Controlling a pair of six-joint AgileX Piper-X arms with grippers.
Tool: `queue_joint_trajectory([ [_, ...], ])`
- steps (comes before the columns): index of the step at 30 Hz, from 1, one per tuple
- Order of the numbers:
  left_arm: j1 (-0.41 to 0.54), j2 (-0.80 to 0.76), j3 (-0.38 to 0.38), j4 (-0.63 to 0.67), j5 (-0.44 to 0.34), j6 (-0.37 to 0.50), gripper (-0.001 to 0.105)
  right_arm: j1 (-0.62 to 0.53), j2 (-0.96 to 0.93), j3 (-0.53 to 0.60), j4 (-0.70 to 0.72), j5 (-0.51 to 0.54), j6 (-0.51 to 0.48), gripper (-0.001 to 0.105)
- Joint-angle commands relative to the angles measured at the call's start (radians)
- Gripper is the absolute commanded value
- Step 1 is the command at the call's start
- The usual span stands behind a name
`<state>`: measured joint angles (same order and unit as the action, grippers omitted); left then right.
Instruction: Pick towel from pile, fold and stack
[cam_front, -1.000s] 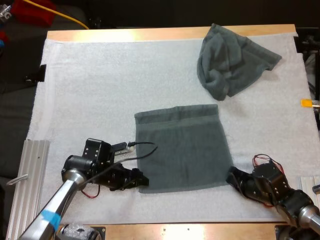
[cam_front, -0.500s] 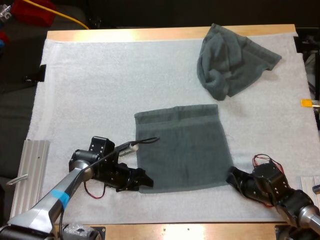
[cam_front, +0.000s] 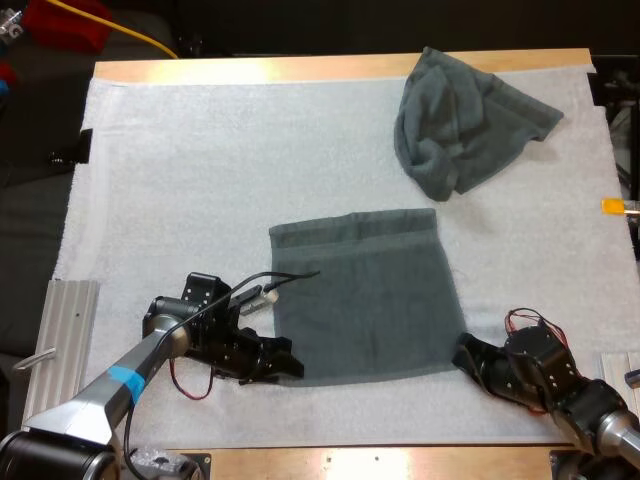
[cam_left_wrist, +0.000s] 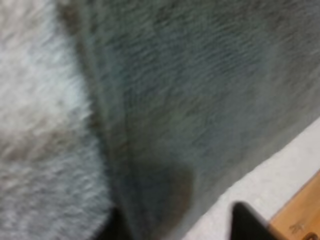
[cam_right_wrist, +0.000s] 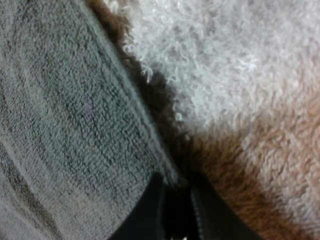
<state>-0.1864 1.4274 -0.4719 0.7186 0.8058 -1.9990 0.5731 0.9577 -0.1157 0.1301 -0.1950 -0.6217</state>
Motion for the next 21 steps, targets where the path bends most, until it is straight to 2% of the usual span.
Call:
queue_joint_trajectory([
  [1,-0.008,0.009,0.009,-0.003,-0.037,0.007,0.024,0.001,0.005,0.005,0.004,-0.010,-0.002,0.000],
  [5,-0.008,0.009,0.009,-0.003,-0.073,0.022,0.001,0.001,0.005,0.005,0.004,-0.014,-0.006,0.000],
  [12,-0.008,-0.025,0.009,0.063,-0.074,0.072,0.000,0.001,0.005,-0.061,0.054,-0.063,-0.099,0.000],
  [15,-0.008,-0.087,0.009,0.098,-0.075,0.093,0.000,0.001,0.005,-0.114,0.120,-0.063,-0.137,0.000],
  [21,-0.008,-0.210,-0.008,0.194,-0.128,0.130,0.000,0.007,0.007,-0.225,0.332,-0.063,-0.271,0.000],
])
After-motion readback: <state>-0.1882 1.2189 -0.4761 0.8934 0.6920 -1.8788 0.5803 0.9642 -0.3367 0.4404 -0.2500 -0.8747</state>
